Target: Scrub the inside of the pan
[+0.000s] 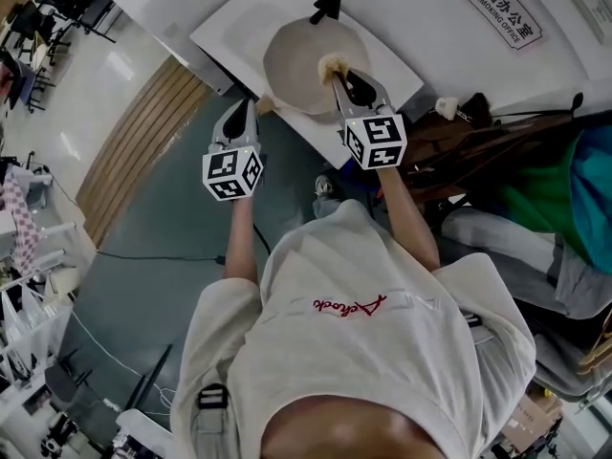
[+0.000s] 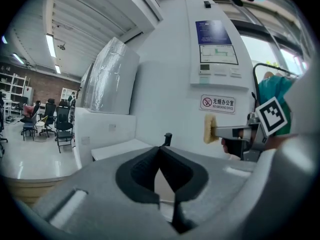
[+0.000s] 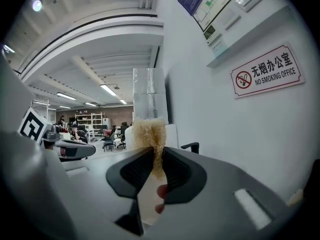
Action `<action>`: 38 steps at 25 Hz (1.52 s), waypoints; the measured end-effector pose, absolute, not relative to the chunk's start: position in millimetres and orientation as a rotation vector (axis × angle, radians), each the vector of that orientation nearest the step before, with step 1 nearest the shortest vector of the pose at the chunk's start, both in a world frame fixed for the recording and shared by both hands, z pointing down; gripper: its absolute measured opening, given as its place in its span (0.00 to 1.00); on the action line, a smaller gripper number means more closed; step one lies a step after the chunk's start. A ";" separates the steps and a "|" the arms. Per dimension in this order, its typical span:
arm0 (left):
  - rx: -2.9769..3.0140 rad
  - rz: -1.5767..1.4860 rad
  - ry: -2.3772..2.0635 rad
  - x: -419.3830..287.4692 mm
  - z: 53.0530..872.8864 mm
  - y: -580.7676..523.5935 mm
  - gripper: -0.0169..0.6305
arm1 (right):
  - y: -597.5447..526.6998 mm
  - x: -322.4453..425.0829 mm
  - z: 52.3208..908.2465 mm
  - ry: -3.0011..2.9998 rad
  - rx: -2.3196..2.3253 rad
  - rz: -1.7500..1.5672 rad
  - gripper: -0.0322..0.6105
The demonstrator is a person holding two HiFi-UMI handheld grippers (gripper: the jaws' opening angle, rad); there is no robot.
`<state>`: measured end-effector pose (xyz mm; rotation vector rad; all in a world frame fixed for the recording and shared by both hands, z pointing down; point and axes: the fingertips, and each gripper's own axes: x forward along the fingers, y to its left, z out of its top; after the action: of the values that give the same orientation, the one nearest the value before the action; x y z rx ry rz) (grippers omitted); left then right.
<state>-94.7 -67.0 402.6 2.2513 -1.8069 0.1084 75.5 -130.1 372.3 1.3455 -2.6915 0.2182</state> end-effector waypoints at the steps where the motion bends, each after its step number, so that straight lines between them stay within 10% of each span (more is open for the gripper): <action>1: 2.250 0.108 -1.809 -94.5 402.1 -74.4 0.03 | -137.4 75.7 370.8 -2.696 1.344 0.219 0.16; 38: 2.201 0.224 -1.579 -132.5 485.9 -239.2 0.03 | -285.9 49.3 414.1 -2.532 1.421 0.302 0.16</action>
<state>-132.5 -239.2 485.9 2.2012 -1.5793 0.2239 49.3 -285.9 414.1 1.4211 -2.5321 0.3021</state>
